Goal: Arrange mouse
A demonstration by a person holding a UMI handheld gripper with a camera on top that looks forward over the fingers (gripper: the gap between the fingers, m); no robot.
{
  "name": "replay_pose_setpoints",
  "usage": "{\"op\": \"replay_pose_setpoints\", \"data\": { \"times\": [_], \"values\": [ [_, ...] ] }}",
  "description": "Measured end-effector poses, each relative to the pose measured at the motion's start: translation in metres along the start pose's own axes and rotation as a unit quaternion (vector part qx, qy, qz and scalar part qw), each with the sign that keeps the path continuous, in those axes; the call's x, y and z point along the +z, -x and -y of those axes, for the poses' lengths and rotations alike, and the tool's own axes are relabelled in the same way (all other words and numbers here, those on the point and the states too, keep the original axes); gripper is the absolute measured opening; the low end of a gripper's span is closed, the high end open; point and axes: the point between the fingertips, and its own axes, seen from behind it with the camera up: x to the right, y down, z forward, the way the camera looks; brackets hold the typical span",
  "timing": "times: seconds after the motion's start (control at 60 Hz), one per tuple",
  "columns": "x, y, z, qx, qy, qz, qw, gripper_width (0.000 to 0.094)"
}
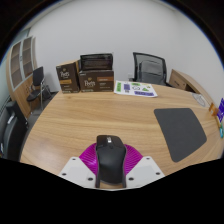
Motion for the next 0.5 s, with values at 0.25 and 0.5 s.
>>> {"op": "replay_pose_setpoints", "data": {
  "times": [0.25,0.5],
  "values": [
    [-0.044,-0.031,0.056,0.021,-0.029,0.001,0.999,0.0290],
    [-0.075,-0.172,0.152,0.026,-0.095,-0.079,0.992,0.0290]
  ]
}}
